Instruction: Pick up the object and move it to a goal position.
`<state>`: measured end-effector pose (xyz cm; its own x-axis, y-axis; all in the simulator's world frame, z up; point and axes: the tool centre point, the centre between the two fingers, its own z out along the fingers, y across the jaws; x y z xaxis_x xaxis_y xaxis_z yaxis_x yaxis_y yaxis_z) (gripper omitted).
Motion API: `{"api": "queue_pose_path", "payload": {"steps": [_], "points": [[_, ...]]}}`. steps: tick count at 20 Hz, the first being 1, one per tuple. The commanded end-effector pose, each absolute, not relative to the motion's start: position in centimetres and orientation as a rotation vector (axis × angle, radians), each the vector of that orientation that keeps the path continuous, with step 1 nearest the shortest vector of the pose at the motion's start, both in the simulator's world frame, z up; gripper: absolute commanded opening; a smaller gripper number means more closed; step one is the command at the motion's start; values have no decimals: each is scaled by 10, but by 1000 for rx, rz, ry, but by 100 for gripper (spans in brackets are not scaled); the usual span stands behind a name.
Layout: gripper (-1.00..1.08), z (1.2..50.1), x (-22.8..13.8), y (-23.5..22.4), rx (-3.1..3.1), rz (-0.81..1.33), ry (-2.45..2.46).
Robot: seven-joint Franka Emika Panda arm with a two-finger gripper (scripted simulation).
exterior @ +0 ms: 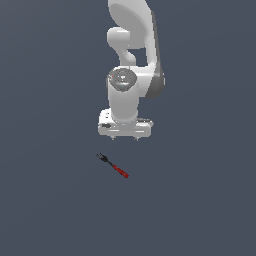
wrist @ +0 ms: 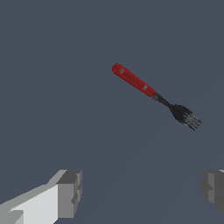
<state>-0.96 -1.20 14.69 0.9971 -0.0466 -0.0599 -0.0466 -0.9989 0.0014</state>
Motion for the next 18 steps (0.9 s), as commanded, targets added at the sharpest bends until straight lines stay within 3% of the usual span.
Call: {"api": "queue_pose_path", "payload": {"steps": [1,18], "points": [[100,147,-10,-12,-3139,94,73],[100,161,-1,-17,-3152,43,1]]}}
